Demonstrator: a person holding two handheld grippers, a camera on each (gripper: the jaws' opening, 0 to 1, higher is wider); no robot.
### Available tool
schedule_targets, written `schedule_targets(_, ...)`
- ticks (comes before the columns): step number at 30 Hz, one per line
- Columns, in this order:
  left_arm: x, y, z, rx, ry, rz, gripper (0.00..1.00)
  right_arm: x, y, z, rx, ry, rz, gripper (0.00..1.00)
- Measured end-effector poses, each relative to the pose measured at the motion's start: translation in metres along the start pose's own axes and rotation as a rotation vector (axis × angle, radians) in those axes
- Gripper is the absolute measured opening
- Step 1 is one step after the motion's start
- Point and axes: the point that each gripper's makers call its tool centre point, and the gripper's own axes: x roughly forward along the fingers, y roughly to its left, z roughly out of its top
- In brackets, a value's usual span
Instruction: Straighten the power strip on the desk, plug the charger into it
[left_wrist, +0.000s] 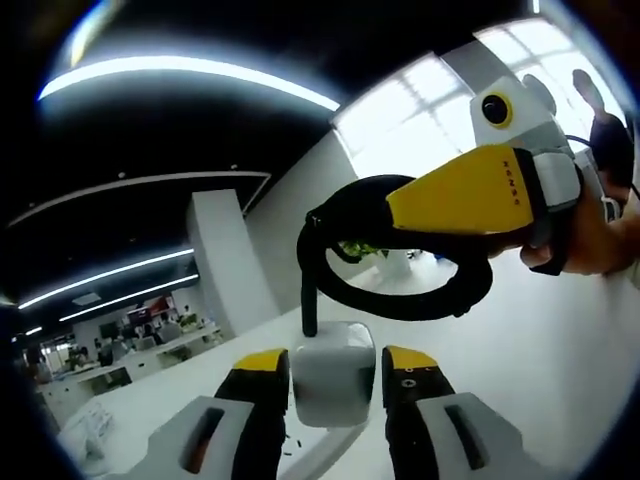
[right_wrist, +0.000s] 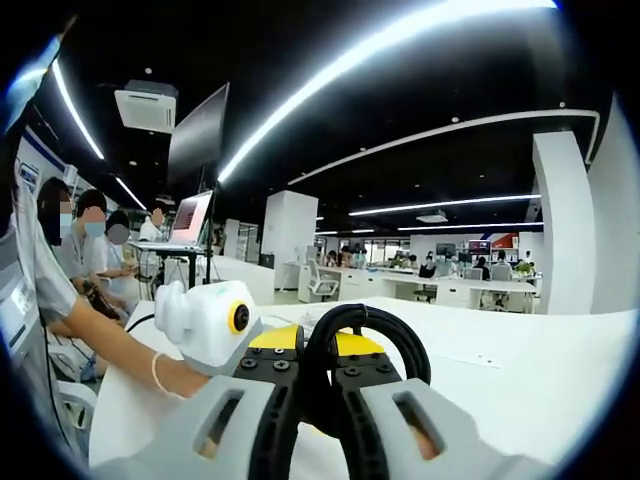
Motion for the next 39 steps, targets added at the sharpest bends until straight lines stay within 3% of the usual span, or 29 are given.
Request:
schedule_targets(12,-0.001,0.002,-0.005,0.017,0.016,0.003,0.28,0.002,0.001,-0.005,-0.006,0.015,-0.005,0.09)
schedule_targets(19,-0.002,0.004,-0.007,0.003,0.029,-0.031,0.28,0.005,-0.001,-0.005,-0.003,0.021,0.001,0.09)
schedule_targets(30,0.004,0.003,-0.019,-0.033,0.086,-0.211,0.27,0.012,-0.013,-0.011,0.093,0.046,0.01,0.09)
schedule_targets(33,0.003,0.001,-0.023,-0.049,0.089,-0.294,0.27,0.015,-0.015,-0.014,0.094,0.066,0.021,0.1)
schedule_targets(39,0.0,0.009,-0.031,-0.011,0.121,-0.338,0.28,0.025,-0.019,-0.018,0.112,0.106,0.045,0.1)
